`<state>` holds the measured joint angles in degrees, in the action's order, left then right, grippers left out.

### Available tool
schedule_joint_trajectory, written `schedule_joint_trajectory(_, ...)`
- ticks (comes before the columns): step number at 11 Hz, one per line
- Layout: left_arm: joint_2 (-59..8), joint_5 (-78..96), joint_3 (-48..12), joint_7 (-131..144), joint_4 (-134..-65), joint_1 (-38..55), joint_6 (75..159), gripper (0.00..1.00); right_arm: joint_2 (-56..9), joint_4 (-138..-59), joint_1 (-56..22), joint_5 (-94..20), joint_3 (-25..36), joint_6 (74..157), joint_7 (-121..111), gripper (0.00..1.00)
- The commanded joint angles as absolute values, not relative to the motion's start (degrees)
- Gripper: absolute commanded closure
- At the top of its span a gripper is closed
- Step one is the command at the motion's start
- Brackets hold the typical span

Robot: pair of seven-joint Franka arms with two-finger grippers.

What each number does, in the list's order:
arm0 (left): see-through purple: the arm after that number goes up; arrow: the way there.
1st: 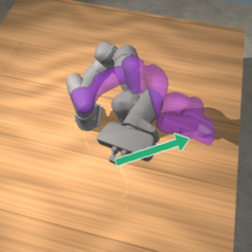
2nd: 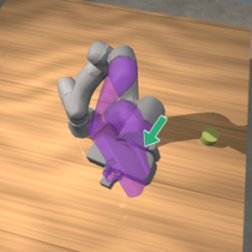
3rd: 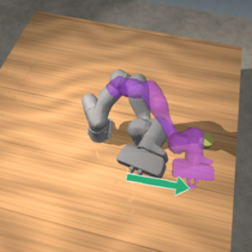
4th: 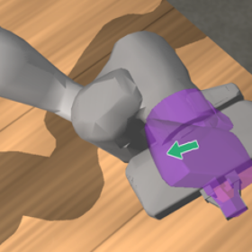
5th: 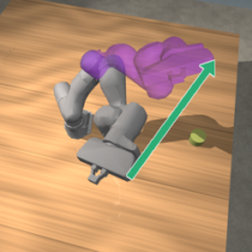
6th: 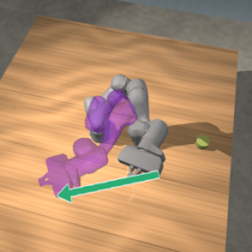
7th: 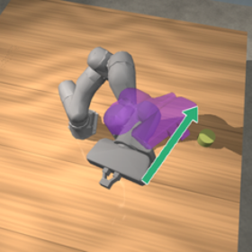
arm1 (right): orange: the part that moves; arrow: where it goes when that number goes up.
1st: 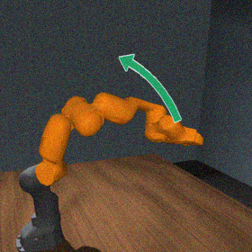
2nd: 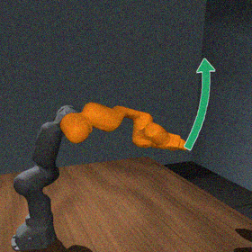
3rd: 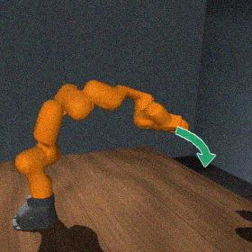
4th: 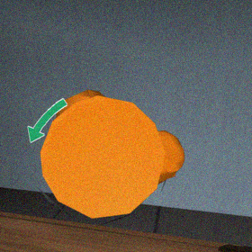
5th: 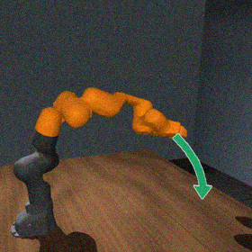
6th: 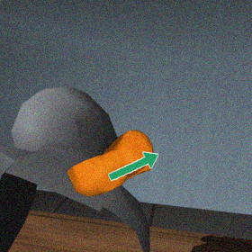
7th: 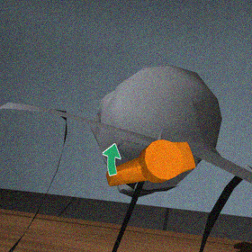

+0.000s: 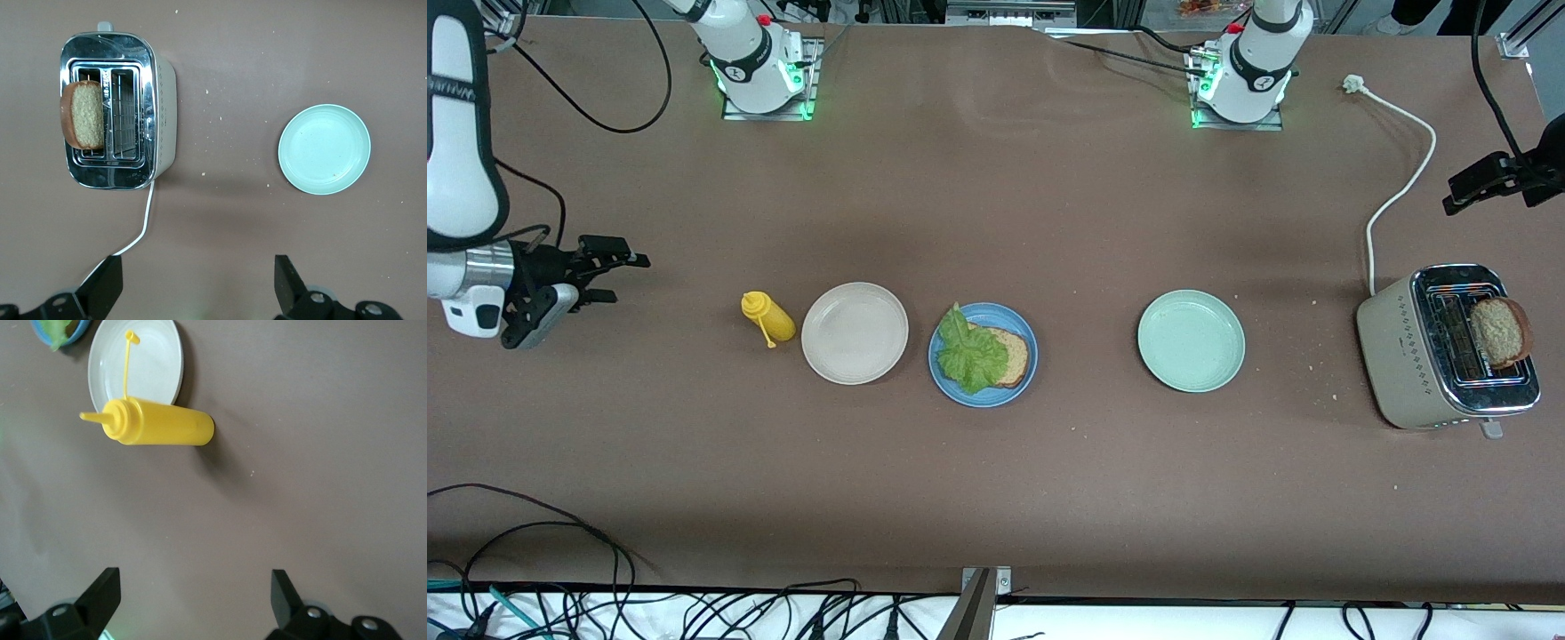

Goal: Make sandwich in blue plate with both arms
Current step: 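Grasp the yellow mustard bottle with the right gripper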

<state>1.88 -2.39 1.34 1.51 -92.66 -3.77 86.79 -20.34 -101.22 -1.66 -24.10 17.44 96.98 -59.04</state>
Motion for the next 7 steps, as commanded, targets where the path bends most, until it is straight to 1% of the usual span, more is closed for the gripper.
schedule_joint_trajectory(1,1.6,-2.1,1.1,0.1,-91.4,-4.3,85.8,0.00,-27.1,-100.3,1.0,-34.2,17.3,96.7,-77.2,0.00)
schedule_joint_trajectory(4,1.6,-2.1,1.1,0.1,-91.4,-4.3,85.8,0.00,-32.3,-100.3,1.1,-43.3,17.2,94.7,-95.8,0.00)
schedule_joint_trajectory(5,1.6,-2.1,1.1,0.1,-91.4,-4.3,85.8,0.00,-34.2,-100.3,1.1,-48.0,17.1,92.5,-103.1,0.00)
schedule_joint_trajectory(7,1.6,-2.1,1.1,0.1,-91.5,-4.3,85.8,0.00,-37.3,-100.1,1.1,-53.9,17.1,89.2,-113.9,0.00)
